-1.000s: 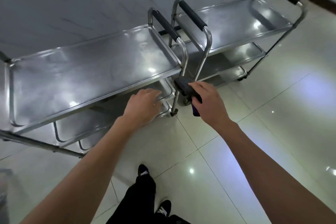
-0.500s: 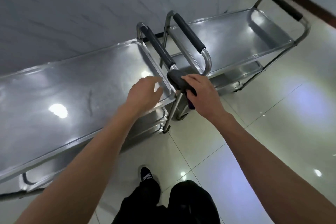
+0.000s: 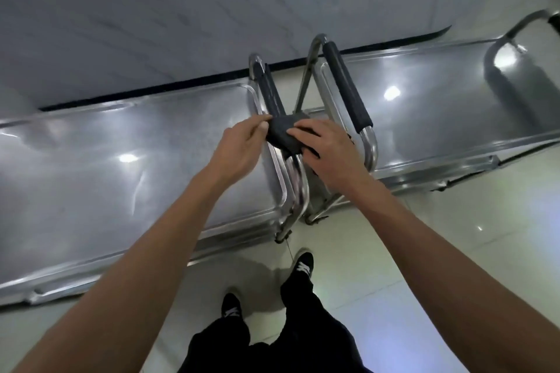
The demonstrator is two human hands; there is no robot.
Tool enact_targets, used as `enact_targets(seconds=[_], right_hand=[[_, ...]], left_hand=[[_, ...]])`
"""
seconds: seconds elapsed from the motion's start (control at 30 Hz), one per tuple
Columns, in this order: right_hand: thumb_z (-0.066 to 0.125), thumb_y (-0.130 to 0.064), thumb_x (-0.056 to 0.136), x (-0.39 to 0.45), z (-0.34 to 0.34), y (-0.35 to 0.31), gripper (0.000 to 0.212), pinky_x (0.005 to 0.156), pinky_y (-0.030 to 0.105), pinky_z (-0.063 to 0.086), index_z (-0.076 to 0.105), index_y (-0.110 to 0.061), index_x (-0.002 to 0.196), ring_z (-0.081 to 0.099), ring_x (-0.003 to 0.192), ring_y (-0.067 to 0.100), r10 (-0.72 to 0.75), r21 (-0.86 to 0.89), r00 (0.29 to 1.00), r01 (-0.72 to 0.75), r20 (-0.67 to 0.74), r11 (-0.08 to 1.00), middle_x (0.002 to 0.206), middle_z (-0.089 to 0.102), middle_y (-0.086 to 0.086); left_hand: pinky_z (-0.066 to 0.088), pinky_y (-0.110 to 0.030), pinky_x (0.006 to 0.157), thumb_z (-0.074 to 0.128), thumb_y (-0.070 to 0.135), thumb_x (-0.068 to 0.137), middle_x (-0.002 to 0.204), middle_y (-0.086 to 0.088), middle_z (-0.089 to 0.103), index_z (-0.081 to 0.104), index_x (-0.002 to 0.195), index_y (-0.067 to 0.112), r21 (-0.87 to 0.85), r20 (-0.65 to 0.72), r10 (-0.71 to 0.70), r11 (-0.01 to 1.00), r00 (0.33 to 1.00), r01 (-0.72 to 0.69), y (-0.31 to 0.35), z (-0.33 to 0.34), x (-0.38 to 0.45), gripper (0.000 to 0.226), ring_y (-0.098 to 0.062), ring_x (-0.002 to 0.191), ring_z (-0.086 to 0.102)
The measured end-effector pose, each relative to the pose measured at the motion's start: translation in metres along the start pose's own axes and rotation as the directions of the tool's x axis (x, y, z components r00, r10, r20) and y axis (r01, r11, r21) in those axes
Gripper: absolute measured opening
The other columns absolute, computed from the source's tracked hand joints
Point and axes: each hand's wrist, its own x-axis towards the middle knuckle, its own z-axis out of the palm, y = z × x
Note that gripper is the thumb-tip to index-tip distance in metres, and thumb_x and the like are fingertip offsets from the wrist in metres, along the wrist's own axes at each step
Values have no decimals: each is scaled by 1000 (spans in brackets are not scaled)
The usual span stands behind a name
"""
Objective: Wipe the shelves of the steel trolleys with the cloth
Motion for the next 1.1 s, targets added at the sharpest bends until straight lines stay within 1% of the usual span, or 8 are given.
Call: enact_targets(seconds=[0.17, 0.3, 0.47, 0.6, 0.67, 0.73, 0.83, 1.1], right_hand=[[71, -3, 81, 44, 13, 54, 43, 98, 50, 44, 70, -15, 122, 58, 116, 30, -289, 5, 957, 289, -22, 957, 127, 64, 6], [69, 3, 81, 76, 25, 76, 48, 110, 51, 36, 67, -15, 126, 53, 126, 29, -459, 41, 888, 458, 26, 888, 132, 61, 7], [70, 11, 76, 91, 46, 87, 56, 113, 59, 31, 66, -16, 126, 49, 135, 30, -537, 72, 836, 533, 109, 843, 137, 61, 7], [60, 7, 80, 78, 58, 90, 63, 119, 59, 21, 58, -18, 137, 34, 146, 27, -469, 121, 859, 453, 204, 883, 149, 50, 8], [50, -7, 88, 71, 58, 90, 56, 121, 57, 17, 52, -19, 143, 26, 150, 26, -361, 173, 914, 332, 186, 927, 155, 42, 9], [45, -20, 96, 69, 58, 88, 49, 123, 54, 13, 50, -21, 145, 19, 152, 22, -215, 242, 957, 166, 192, 956, 159, 36, 7], [39, -38, 103, 73, 59, 84, 45, 123, 50, 13, 50, -25, 144, 18, 152, 18, -59, 299, 963, -23, 263, 954, 159, 35, 3], [39, -43, 104, 82, 55, 73, 46, 123, 48, 15, 48, -26, 145, 20, 151, 18, 4, 239, 958, -75, 288, 968, 160, 34, 2]], left_hand=[[49, -14, 89, 61, 21, 98, 110, 10, 71, 66, 129, 26, -39, -186, -127, 992, 974, 122, 7, 16, 24, 32, 4, 98, 65], [41, 3, 77, 66, 14, 94, 102, 20, 68, 66, 127, 31, -19, -352, -159, 987, 923, 163, 1, 28, 31, 38, 16, 91, 61], [49, -12, 89, 68, 17, 93, 103, 21, 68, 69, 126, 31, 11, -416, -205, 973, 886, 230, -17, 44, 27, 36, 12, 94, 60], [51, -24, 95, 68, 19, 93, 102, 21, 68, 70, 124, 31, 9, -411, -263, 956, 873, 292, -30, 59, 23, 34, 12, 90, 61], [51, -22, 93, 68, 19, 93, 104, 20, 69, 70, 124, 32, 10, -420, -273, 952, 866, 305, -32, 60, 23, 34, 13, 90, 60], [51, -23, 91, 67, 23, 94, 110, 12, 72, 69, 125, 33, 34, -415, -284, 945, 865, 327, -34, 60, 25, 33, 2, 96, 62], [44, -20, 83, 63, 28, 94, 109, 11, 62, 67, 125, 33, 186, -400, -231, 927, 887, 326, -31, 62, 27, 32, -6, 99, 56], [50, -38, 96, 58, 20, 93, 126, 3, 60, 65, 124, 23, 326, -329, -179, 900, 927, 290, -17, 52, 44, 32, -19, 117, 54]])
